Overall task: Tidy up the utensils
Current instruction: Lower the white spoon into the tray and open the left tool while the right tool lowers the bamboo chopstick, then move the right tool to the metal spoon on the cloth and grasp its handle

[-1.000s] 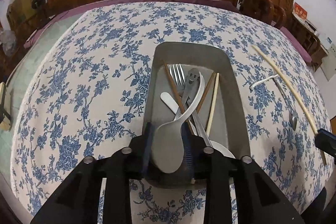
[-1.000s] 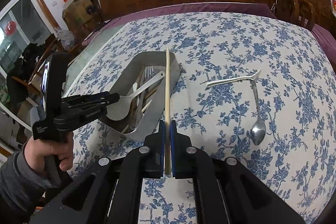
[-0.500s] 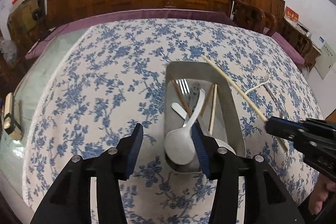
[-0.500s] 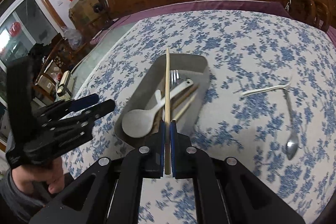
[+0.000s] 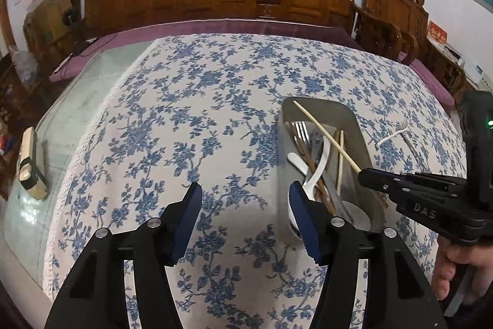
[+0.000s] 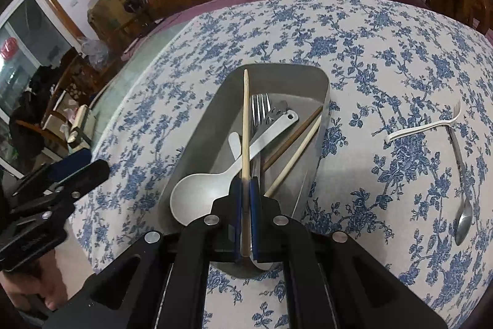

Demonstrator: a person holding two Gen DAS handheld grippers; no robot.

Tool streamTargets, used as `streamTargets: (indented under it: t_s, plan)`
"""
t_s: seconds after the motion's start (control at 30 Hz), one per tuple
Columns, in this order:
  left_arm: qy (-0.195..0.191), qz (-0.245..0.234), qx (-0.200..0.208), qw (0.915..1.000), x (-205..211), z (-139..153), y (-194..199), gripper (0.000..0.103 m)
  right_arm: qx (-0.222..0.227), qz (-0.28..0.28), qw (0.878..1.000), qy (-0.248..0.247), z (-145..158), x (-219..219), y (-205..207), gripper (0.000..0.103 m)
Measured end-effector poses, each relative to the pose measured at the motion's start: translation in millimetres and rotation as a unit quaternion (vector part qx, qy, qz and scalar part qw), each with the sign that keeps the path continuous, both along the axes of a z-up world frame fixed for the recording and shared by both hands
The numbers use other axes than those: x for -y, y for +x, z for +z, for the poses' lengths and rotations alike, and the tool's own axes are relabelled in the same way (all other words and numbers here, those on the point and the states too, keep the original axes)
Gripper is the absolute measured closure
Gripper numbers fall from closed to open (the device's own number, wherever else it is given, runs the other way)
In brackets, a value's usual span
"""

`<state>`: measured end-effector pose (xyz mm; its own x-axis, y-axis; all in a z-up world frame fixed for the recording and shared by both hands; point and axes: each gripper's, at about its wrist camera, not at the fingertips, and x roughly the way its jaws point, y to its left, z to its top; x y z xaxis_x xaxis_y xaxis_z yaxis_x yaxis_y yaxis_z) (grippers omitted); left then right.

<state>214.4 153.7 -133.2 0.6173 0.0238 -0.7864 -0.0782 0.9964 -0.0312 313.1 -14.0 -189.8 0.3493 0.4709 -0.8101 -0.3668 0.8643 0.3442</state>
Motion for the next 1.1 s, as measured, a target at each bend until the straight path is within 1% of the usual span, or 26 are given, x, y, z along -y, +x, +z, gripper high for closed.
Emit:
streamTargets:
  t_s: [0.23, 0.47, 0.77, 0.93, 1.1]
  plan:
    - [0.002, 0.003, -0.003, 1.0000, -5, -3, -3, 0.046, -0.004, -0.006, 1.000, -0.005, -8, -5, 5, 0.097]
    - [0.006, -0.001, -0.002, 1.0000, -3, -3, -3, 0.046, -0.005, -0.008, 1.000, 0.003, -7, -7, 10, 0.096]
    - [0.008, -0.004, -0.001, 1.0000, 0, 0, -3, 0.045, -0.009, 0.010, 1.000, 0.023, -5, -12, 8, 0.094]
    - [0.009, -0.005, 0.001, 0.9999, 2, 2, -3, 0.045, -0.002, 0.021, 0.999, 0.024, -1, -15, 4, 0.094]
    - [0.008, -0.008, 0.003, 0.9999, 6, 4, -4, 0.044, 0.019, 0.035, 0.999, 0.014, 9, -13, -4, 0.094]
